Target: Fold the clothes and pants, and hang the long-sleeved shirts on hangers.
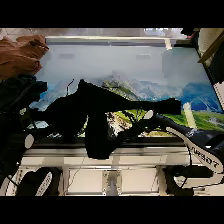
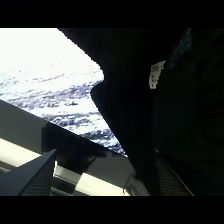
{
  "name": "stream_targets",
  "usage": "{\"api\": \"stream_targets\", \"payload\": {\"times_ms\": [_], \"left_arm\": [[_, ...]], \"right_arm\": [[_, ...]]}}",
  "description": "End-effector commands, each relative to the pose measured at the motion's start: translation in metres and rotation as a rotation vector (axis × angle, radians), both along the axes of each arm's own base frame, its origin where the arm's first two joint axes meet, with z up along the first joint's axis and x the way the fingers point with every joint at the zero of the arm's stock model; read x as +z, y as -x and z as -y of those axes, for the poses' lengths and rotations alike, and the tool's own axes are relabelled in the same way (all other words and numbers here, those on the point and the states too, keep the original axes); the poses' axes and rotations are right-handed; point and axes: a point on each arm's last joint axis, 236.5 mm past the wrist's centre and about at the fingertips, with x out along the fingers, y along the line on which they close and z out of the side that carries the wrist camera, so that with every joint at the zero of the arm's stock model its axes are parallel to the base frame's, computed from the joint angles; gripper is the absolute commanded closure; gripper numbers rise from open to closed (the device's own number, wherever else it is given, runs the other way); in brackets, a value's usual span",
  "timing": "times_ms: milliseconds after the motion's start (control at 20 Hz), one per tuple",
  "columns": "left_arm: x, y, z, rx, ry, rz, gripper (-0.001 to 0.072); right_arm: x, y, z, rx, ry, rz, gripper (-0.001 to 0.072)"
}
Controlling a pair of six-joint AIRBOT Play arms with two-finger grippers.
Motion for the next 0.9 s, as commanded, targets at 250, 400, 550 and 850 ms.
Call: {"api": "stream_targets", "payload": {"times_ms": [250, 400, 550, 850], "left_arm": [[-0.056, 0.034, 0.030, 0.148, 0.205, -0.090, 0.0014], [-0.058, 0.016, 0.044, 0.198, 0.306, 0.005, 0.0017], [-0.073, 0.021, 0.044, 0.221, 0.307, -0.051, 0.0021], [-0.036, -0.019, 0.080, 0.238, 0.535, 0.110, 0.0034]], "right_arm": [[0.005, -0.023, -0.013, -0.047, -0.016, 0.069, 0.0265], [0.005, -0.022, -0.012, -0.042, -0.014, 0.069, 0.0265], [0.005, -0.022, -0.012, -0.042, -0.014, 0.070, 0.0265], [0.005, -0.022, -0.012, -0.040, -0.013, 0.069, 0.0265]]}}
